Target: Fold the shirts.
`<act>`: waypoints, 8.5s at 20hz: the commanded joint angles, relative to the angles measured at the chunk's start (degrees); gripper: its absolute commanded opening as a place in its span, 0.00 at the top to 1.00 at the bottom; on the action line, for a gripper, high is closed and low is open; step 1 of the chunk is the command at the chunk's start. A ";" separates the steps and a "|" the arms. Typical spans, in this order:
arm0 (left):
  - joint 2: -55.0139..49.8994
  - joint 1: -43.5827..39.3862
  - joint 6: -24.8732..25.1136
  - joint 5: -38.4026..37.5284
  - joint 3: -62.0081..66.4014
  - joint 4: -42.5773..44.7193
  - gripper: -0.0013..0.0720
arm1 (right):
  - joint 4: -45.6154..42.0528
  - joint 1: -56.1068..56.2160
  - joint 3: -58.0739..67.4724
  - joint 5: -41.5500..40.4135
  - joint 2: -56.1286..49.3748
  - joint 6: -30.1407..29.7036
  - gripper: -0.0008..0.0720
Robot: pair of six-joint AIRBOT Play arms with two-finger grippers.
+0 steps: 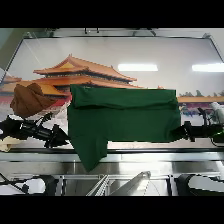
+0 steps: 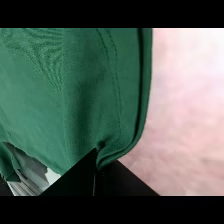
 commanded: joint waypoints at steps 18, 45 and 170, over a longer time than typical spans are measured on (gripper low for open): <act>0.04 -10.05 5.03 5.11 -2.29 -1.05 0.93 | -0.31 -1.38 0.70 6.56 2.01 2.60 0.96; -9.66 -8.57 -0.98 -7.39 33.73 -25.00 0.93 | 24.87 -0.63 8.02 -4.59 8.17 2.99 0.96; 3.48 -11.39 13.68 -22.47 22.97 -64.28 0.96 | 3.82 13.14 51.71 -7.91 8.13 43.80 0.96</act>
